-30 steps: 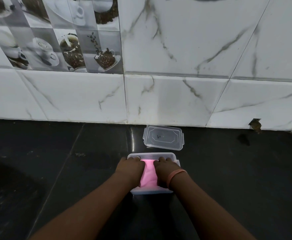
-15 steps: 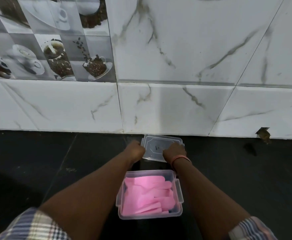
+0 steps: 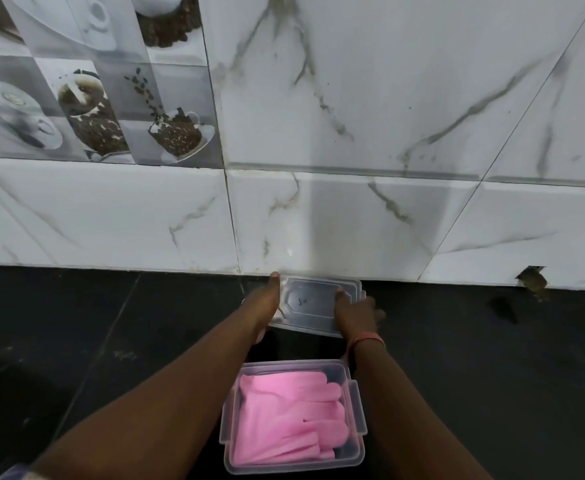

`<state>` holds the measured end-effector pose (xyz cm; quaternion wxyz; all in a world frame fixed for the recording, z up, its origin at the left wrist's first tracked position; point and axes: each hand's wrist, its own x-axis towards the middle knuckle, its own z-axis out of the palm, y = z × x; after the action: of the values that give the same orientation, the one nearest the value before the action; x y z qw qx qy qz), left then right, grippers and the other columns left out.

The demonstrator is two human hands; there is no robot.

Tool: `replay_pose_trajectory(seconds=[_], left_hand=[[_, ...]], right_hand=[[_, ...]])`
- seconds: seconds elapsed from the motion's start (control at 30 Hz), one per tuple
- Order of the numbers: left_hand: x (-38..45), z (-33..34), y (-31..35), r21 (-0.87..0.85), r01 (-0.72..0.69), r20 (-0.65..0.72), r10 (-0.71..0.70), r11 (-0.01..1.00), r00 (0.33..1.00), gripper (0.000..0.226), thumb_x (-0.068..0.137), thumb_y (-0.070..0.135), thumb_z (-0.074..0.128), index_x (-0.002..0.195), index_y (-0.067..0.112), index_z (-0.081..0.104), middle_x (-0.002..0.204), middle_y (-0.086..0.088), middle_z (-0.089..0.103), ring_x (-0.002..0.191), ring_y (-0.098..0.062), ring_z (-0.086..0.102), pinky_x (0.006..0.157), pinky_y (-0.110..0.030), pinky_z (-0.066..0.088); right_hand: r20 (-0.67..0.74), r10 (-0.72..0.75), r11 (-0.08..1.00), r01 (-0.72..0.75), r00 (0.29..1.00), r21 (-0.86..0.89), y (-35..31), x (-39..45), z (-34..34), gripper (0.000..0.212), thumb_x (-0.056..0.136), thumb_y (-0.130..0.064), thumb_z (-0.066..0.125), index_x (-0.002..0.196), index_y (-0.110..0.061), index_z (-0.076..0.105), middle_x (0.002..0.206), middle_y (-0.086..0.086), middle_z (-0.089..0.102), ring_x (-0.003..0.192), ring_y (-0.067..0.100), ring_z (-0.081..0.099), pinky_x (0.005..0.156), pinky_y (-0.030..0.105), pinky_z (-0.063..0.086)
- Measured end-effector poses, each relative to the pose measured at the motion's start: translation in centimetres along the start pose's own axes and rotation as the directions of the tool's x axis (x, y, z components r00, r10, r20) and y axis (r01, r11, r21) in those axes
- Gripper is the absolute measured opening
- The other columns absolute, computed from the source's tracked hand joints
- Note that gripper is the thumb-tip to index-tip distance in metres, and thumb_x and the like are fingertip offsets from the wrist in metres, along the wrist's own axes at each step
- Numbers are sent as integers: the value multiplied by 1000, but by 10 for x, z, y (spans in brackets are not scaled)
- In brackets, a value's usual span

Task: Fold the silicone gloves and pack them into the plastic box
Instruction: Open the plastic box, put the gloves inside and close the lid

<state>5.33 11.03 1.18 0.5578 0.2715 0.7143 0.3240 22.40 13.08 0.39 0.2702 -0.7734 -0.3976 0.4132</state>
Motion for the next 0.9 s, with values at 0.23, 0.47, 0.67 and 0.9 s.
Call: replay_pose_trajectory(seconds=[0.23,0.47,0.67,0.9], left_hand=[[-62,-28,-8,-498,-124,-14,135,858,991,76,97,74,24,139,20,57,134,-10,68,131,-31,57,118,-51,35],[-141,-57,-53,-550,-202,38,266,810,963,39,78,-6,40,103,7,67,87,-10,75,75,-25,72,65,-32,60],[-164,-48,-113,-30,-347,-49,346,937,937,76,86,4,47,155,33,33,148,1,51,127,-23,57,106,-42,49],[-161,-32,-151,61,-360,-75,364,931,929,72,99,-4,43,163,20,19,169,2,21,155,-16,21,128,-36,17]], right_hand=[[26,-232,815,180,972,551,5,-72,-21,89,90,-78,5,133,-17,54,140,7,52,133,25,44,119,53,23],[496,-293,729,-145,817,669,44,-111,-67,46,96,-25,58,139,-8,52,131,26,60,113,39,61,100,51,49],[466,-394,905,423,792,45,96,-128,-80,71,104,-40,46,161,-26,6,165,-2,21,146,14,28,123,34,19],[253,-393,913,407,884,-2,122,-140,-49,52,107,-25,38,158,-23,24,161,-1,33,145,19,36,120,30,24]])
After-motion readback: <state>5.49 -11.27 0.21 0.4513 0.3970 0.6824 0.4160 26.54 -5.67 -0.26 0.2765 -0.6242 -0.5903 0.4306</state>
